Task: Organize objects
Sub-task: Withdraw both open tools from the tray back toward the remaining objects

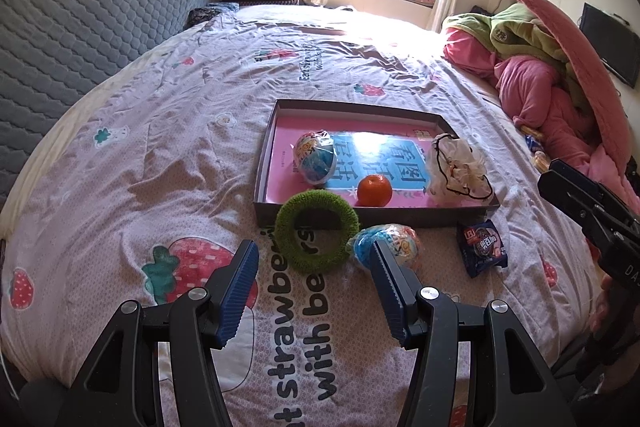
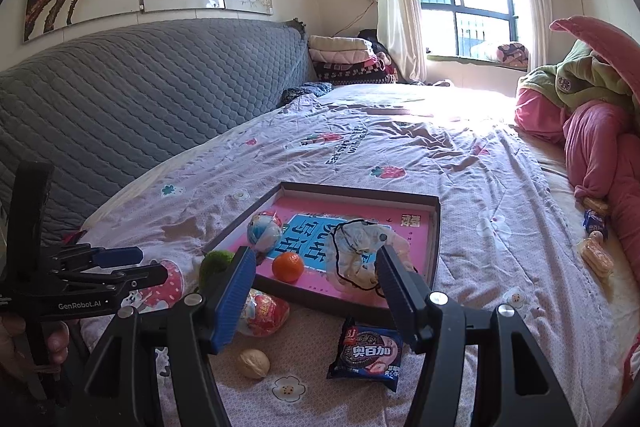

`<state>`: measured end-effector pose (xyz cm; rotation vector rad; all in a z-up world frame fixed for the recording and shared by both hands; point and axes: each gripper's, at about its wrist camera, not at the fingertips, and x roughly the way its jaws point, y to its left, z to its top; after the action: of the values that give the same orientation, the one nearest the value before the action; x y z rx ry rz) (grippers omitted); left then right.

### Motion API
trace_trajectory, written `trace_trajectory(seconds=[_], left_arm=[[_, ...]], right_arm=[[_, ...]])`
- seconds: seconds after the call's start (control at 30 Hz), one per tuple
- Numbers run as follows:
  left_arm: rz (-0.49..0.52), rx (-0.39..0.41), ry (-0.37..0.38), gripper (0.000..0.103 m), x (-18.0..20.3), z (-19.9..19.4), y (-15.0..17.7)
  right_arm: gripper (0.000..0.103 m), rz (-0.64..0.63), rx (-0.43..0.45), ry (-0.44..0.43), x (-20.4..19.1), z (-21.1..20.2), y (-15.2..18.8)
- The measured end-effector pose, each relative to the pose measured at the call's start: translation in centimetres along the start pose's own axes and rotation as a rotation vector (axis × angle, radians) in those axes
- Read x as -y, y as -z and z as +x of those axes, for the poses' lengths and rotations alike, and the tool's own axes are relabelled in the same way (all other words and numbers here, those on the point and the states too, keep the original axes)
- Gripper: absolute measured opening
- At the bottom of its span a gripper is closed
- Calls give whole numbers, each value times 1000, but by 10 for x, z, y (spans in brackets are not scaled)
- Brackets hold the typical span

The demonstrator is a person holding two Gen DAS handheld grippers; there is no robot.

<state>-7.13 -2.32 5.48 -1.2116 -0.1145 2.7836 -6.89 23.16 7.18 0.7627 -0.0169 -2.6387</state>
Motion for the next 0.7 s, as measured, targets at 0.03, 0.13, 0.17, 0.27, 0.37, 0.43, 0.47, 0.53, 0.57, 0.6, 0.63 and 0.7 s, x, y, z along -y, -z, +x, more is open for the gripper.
trace_trajectory(seconds=[0.03, 0.13, 0.17, 0.27, 0.37, 0.43, 0.47, 0.53, 0.57, 0.6, 0.63, 0.7], left_arm=[[0, 1, -1, 59, 0, -1, 1], [-2, 0, -4, 59, -2, -2, 3], [-3, 0, -4, 59, -3, -3, 4], [-3, -2, -2, 59, -3, -4, 7], [0, -5, -1, 59, -3, -5, 9], [-3, -8, -1, 59, -4, -4, 11], [-5, -13, 1, 59, -4, -3, 12], [-3, -20, 5, 59, -3, -1, 15], [-1, -22, 3, 59, -3, 0, 17], [2, -25, 4, 59, -3, 1, 18], [5, -28, 4, 59, -2, 2, 19], [7, -40, 4, 59, -2, 6, 22]], right_arm=[[62, -3, -3, -3, -2, 0, 2], [62, -10, -11, -14, -8, 0, 6], [62, -6, -16, -22, -10, 0, 8], [62, -9, -25, -35, -16, 0, 14], [62, -29, -40, -31, -23, 1, 20], [62, -29, -48, -32, -25, 2, 23], [62, -24, -54, -38, -25, 3, 24], [62, -11, -64, -41, -26, 4, 28], [62, -11, -70, -37, -26, 5, 29], [62, -11, -75, -33, -27, 6, 31], [62, -8, -82, -30, -28, 8, 33], [62, 0, -99, -33, -29, 11, 37]])
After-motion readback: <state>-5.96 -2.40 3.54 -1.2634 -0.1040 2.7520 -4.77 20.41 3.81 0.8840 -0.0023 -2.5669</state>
